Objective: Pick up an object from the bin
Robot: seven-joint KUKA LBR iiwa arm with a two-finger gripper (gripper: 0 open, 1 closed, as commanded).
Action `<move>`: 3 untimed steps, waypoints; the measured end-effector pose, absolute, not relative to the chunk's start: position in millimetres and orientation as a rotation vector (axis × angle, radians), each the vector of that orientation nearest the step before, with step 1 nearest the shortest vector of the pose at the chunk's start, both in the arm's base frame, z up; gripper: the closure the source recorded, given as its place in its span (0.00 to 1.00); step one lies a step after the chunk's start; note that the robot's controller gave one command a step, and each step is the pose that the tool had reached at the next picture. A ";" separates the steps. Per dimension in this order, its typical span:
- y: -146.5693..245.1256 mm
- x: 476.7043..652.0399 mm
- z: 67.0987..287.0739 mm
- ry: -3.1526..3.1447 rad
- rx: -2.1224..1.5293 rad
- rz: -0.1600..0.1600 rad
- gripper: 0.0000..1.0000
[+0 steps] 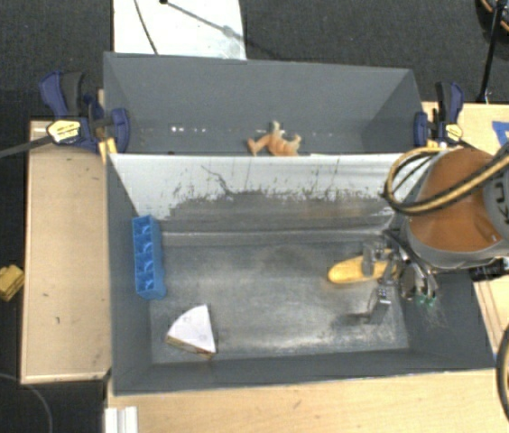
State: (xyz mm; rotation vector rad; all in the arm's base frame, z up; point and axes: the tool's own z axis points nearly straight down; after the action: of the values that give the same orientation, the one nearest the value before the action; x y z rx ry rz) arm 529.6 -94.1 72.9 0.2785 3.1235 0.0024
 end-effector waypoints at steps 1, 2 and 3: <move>-90.4 536.4 72.9 3.124 0.228 -0.001 0.00; -88.7 571.2 73.3 3.135 0.064 0.000 0.00; -73.3 575.9 72.1 3.136 0.004 -0.001 1.00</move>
Offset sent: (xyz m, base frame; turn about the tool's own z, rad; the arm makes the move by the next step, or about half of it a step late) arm 0.0510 0.0054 -0.0029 -0.1567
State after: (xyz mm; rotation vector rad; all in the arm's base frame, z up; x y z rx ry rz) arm 575.9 -73.3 72.1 0.0038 3.1363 -0.0007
